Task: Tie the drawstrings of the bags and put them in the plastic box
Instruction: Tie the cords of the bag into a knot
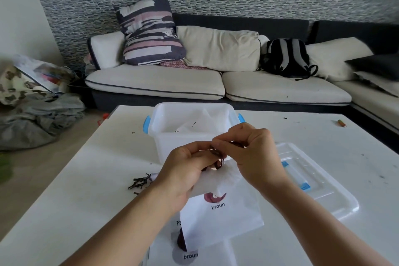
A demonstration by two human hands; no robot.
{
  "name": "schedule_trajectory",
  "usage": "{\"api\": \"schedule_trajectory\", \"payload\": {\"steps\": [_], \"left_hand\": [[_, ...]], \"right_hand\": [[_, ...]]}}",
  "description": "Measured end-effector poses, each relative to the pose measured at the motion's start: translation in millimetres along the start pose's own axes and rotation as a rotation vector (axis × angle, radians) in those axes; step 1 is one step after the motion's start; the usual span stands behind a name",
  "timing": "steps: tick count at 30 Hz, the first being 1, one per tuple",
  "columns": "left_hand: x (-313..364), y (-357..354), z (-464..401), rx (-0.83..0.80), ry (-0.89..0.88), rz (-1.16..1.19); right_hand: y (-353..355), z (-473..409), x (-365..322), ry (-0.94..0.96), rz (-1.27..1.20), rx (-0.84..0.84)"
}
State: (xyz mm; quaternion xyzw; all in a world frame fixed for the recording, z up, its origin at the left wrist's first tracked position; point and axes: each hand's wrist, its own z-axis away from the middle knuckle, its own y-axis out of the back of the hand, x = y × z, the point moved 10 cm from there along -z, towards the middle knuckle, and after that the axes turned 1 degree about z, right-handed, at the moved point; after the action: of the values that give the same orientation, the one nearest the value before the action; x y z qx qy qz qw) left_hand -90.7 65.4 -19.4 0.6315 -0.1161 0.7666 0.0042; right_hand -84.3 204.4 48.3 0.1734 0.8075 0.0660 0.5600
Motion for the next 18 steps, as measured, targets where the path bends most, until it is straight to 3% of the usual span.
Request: {"api": "schedule_trajectory", "payload": {"steps": [5,13,18], "left_hand": [[7,-1,2,-0.006,-0.058,0.028],[39,-4,16,0.035,-0.389,-0.189],[51,-15,26,-0.027,-0.550,-0.338]], "right_hand": [[-8,-1,-1,-0.001,0.023,-0.091],[-8,2,10,-0.142,-0.295,-0.066],[-10,2,16,-0.193,-0.323,-0.077]]}}
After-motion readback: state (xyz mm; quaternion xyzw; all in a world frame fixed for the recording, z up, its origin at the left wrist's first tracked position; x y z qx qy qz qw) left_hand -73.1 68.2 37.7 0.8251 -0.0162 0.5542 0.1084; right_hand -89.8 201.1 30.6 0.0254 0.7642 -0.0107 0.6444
